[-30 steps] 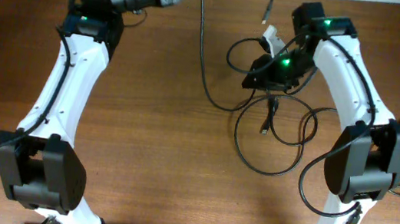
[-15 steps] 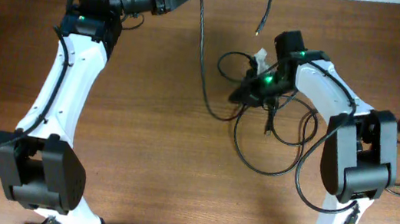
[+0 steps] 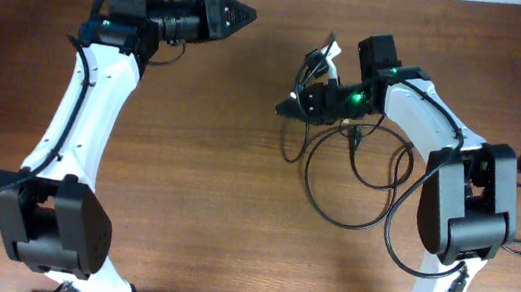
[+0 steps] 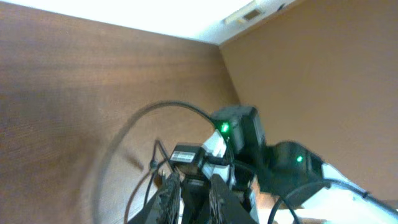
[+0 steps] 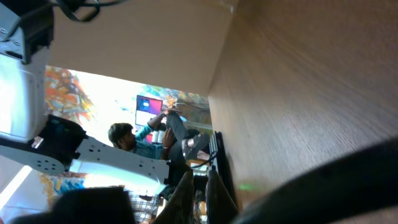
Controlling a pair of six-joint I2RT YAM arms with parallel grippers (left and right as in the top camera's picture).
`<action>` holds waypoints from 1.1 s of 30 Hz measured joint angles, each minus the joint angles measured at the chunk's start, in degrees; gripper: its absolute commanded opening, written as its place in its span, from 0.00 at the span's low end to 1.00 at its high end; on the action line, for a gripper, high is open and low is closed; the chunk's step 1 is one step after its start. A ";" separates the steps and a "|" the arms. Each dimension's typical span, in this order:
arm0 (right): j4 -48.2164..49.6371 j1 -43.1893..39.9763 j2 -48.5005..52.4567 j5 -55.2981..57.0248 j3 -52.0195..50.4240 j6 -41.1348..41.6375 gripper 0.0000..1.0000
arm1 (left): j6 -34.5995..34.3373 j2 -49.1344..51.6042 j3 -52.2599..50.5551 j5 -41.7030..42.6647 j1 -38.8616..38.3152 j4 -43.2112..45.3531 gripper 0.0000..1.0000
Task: Untangle cables
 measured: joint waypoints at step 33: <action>-44.52 -41.05 -5.60 106.97 36.57 14.75 0.70 | 8.33 0.00 0.24 -31.01 -0.07 -26.40 0.12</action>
